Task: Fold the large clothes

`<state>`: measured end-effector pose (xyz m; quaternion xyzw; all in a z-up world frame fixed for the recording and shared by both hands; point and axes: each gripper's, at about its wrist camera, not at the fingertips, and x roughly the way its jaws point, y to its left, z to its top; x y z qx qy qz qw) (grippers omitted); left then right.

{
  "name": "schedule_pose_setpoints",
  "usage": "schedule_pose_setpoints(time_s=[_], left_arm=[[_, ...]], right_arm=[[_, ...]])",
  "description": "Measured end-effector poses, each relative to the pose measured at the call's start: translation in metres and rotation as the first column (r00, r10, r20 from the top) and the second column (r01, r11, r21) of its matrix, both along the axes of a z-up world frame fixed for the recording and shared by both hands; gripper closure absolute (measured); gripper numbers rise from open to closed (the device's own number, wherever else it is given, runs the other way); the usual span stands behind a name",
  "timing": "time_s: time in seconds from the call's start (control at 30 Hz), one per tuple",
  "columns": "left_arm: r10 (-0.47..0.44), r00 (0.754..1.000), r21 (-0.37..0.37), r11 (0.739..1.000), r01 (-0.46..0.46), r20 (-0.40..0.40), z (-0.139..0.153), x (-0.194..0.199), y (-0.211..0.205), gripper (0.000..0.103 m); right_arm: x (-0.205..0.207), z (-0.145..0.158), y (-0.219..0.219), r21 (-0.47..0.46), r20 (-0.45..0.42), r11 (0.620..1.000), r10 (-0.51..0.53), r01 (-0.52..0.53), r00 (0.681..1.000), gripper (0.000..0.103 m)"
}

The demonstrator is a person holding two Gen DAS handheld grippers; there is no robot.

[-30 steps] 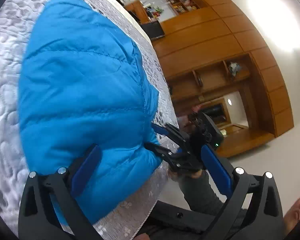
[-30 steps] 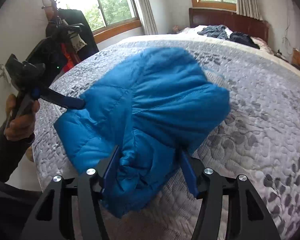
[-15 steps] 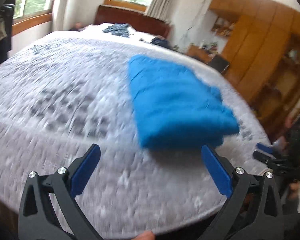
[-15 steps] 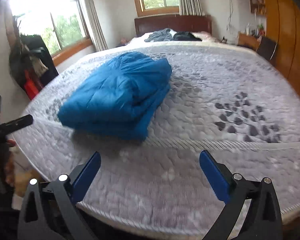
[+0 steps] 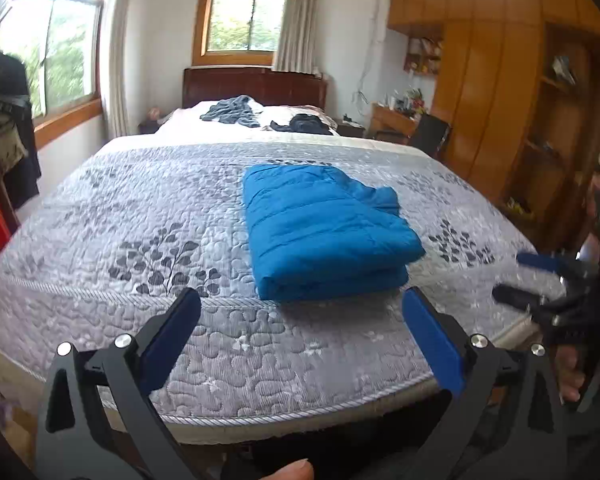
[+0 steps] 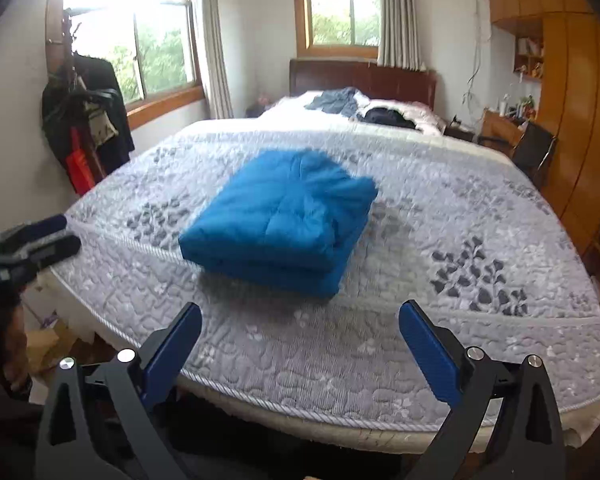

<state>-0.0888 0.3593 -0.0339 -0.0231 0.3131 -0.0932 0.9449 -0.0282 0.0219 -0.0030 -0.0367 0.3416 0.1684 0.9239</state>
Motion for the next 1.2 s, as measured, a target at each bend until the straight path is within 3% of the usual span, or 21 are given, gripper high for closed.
schedule_pose_setpoints(time_s=[0.23, 1.2], left_arm=[[-0.02, 0.999, -0.002, 1.0, 0.019, -0.05, -0.009, 0.003, -0.014, 0.003], [-0.039, 0.998, -0.004, 0.999, 0.038, -0.055, -0.018, 0.005, -0.022, 0.003]], right_arm=[[-0.009, 0.014, -0.007, -0.035, 0.079, 0.998, -0.053, 0.056, 0.995, 0.004], [0.002, 0.001, -0.01, -0.038, 0.036, 0.995, -0.09, 0.092, 0.995, 0.004]])
